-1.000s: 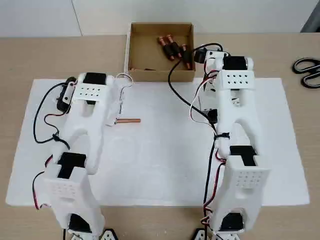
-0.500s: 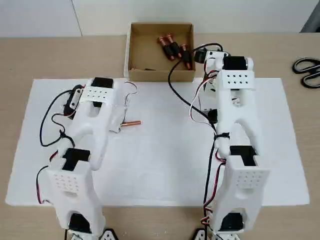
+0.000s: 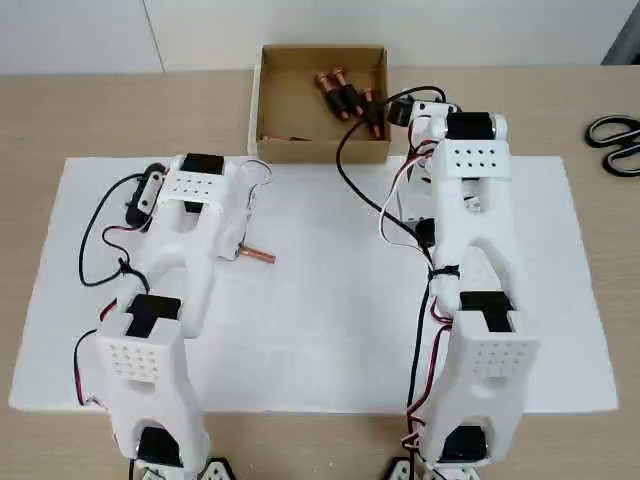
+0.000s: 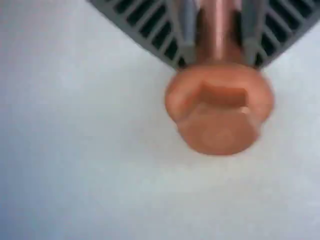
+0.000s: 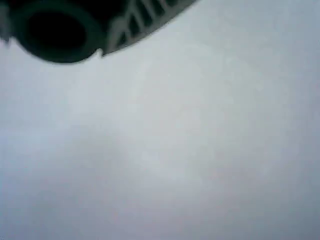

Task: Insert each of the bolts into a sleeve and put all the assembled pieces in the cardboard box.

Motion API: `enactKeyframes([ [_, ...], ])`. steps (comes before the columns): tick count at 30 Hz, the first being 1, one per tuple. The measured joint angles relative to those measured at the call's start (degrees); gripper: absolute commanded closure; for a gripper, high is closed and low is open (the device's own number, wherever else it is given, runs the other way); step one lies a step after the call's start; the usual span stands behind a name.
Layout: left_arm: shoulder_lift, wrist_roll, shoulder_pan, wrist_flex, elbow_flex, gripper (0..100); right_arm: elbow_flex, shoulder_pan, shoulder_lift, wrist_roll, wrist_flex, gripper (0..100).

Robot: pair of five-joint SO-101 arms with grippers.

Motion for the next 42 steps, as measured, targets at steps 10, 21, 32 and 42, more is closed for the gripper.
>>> enactKeyframes([
  [10,1.1,-20.7,3.0,18.3,-23.8,99,0.0,0.0,0.0,0.0,0.0,99.5],
  [21,-5.6,-60.8,-0.4,19.5,-18.4,99,0.0,-0.1,0.0,0.0,0.0,99.5],
  [32,-6.6,-70.9,-2.3,19.5,-11.7,99,0.0,0.1,0.0,0.0,0.0,99.5],
  [42,1.3,-61.9,-3.7,19.4,-9.2,99,0.0,0.0,0.0,0.0,0.0,99.5],
])
